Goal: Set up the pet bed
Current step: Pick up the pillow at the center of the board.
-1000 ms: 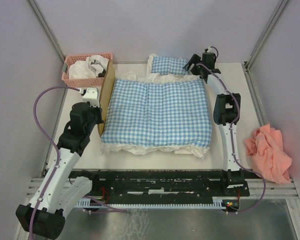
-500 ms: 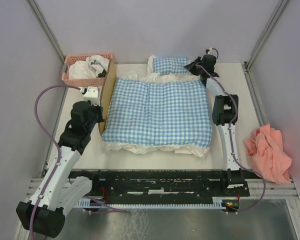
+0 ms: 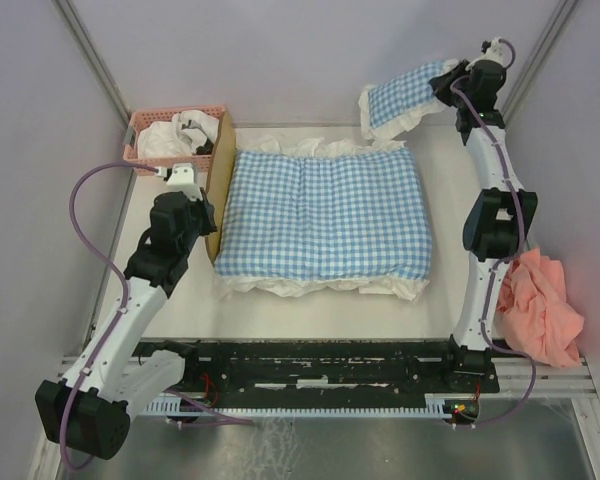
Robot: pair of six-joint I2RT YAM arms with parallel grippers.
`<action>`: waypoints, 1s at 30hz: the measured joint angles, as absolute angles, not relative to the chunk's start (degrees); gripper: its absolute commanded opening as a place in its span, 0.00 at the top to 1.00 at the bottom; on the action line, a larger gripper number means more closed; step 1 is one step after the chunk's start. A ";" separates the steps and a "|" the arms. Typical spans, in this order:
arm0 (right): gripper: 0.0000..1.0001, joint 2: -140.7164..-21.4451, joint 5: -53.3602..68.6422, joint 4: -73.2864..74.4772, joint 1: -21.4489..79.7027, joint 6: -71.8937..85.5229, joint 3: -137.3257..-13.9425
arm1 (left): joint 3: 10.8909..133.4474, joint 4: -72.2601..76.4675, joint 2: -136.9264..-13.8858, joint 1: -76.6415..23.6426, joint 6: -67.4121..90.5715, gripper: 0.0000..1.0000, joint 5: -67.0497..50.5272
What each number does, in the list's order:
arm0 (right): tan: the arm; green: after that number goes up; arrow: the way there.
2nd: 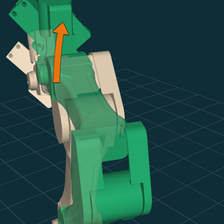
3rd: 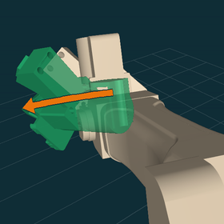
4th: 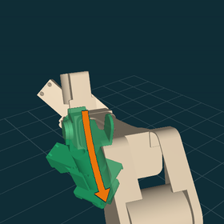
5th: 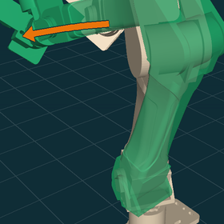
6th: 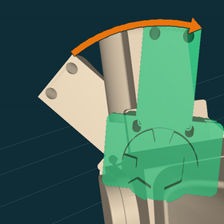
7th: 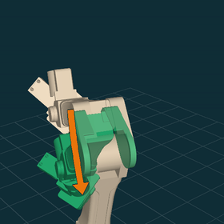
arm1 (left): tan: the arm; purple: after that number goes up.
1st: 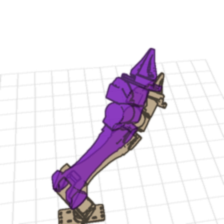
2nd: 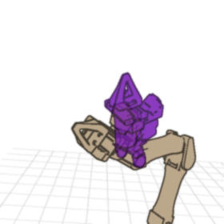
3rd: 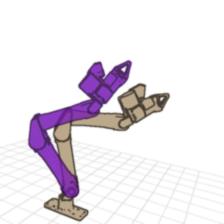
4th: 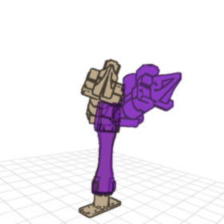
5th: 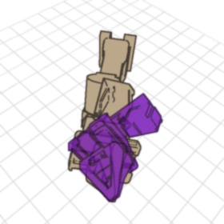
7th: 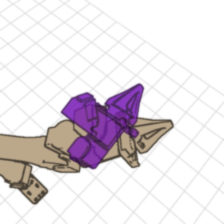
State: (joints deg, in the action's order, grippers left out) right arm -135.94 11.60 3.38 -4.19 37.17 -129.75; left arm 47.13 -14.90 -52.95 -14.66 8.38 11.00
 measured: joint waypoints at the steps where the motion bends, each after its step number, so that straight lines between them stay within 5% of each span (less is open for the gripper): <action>1: 0.98 -132.97 11.55 3.51 -4.51 35.83 -128.01 | 47.40 -14.79 -53.41 -14.70 10.09 0.60 11.03; 8: 0.98 -117.03 12.27 4.95 -3.20 27.66 -121.51 | 50.76 -14.48 -54.96 -16.29 18.87 0.37 13.58; 21: 0.98 -89.01 24.23 4.78 5.19 9.63 -98.59 | 55.35 -17.45 -54.70 -20.67 22.50 0.35 13.41; 30: 0.98 -84.79 22.33 6.92 21.28 -9.26 -89.32 | 54.94 -20.32 -53.15 -20.69 24.16 0.34 5.78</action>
